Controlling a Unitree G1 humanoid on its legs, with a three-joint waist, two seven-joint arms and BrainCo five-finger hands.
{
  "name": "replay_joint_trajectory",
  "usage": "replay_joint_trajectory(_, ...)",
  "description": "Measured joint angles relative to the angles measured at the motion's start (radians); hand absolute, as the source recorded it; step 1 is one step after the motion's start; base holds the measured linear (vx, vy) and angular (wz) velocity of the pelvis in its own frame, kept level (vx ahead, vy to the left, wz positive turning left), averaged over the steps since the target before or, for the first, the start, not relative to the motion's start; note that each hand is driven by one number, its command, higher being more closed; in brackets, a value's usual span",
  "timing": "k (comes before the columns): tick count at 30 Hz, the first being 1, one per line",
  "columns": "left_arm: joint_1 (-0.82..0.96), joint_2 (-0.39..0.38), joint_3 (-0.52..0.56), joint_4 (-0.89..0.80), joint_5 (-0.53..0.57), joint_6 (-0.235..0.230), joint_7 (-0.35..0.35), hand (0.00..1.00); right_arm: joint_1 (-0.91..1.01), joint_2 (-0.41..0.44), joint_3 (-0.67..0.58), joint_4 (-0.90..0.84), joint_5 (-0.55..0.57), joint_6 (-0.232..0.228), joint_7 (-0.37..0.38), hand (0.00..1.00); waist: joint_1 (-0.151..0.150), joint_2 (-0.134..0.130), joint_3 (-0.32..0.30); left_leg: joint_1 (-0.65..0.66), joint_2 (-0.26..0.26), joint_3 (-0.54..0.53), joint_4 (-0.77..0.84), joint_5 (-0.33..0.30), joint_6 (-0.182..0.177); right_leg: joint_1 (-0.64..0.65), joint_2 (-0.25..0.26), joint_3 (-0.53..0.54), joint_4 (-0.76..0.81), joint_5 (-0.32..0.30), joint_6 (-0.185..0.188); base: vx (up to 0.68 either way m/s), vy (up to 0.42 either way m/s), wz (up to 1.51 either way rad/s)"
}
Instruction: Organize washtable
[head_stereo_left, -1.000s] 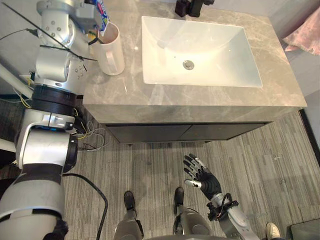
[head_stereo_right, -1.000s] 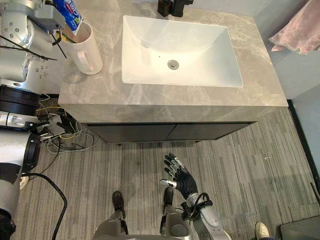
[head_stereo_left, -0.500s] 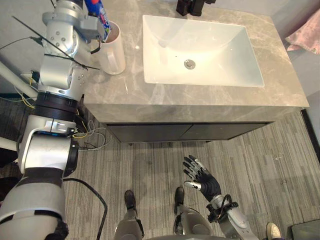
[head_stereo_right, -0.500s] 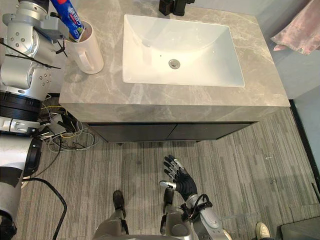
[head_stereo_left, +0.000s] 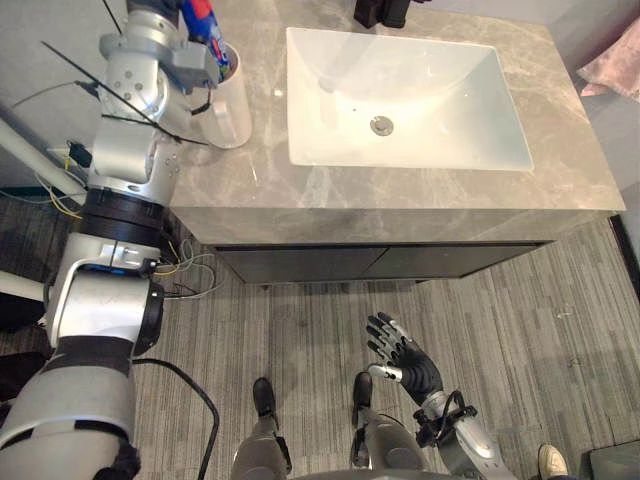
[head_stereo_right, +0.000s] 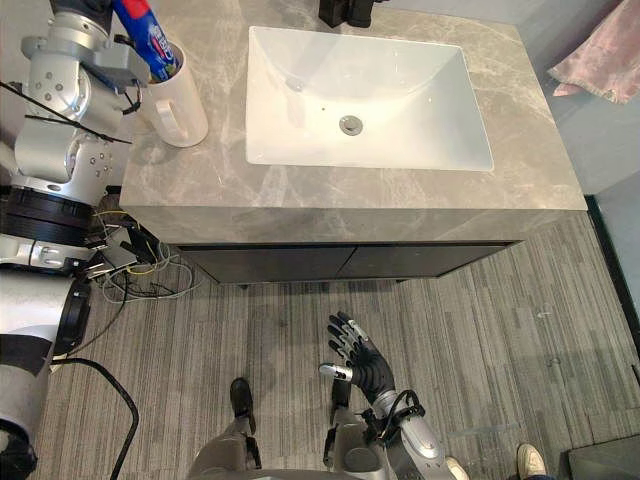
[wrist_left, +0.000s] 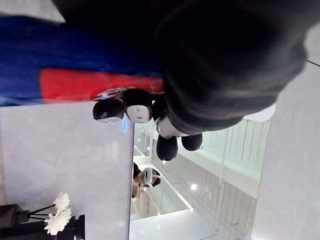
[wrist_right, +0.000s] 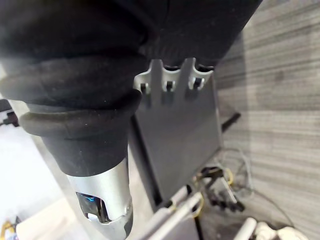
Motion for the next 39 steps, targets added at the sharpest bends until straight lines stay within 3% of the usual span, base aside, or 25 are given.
replay_joint_trajectory(11,0.016,-0.017,0.000,0.000,0.001,0.007,-0.001,1.00,0.001,0.000,0.000,0.019,0.000,0.000,0.000,0.00,0.001,0.000,0.007,0.000,0.000,0.002,0.000,0.000,0.000,-0.001,0.000,0.001,0.000,0.000,0.000,0.00,0.000,0.00)
replay_joint_trajectory(12,0.016,-0.017,0.000,0.000,0.001,0.007,-0.001,0.00,0.001,0.000,0.000,0.019,0.000,-0.001,-0.001,0.00,0.001,0.000,0.012,0.000,0.000,0.003,0.000,0.000,0.000,-0.001,0.000,0.002,0.000,0.000,0.000,0.00,0.000,0.00)
replay_joint_trajectory(32,0.016,-0.024,0.000,0.006,0.002,0.019,-0.001,0.00,0.003,0.002,-0.001,0.019,0.000,-0.003,-0.002,0.00,0.005,0.001,0.022,0.005,0.001,0.002,0.000,0.000,0.000,0.005,-0.001,-0.002,0.000,0.001,0.001,0.00,0.000,0.00)
replay_joint_trajectory(39,0.010,-0.011,-0.002,0.006,0.000,0.019,-0.015,0.00,0.003,0.002,0.000,0.019,0.000,-0.003,-0.002,0.00,0.020,0.006,0.020,0.009,-0.001,0.001,0.000,0.001,0.001,0.009,-0.001,-0.002,0.000,0.001,0.001,0.00,0.000,0.00)
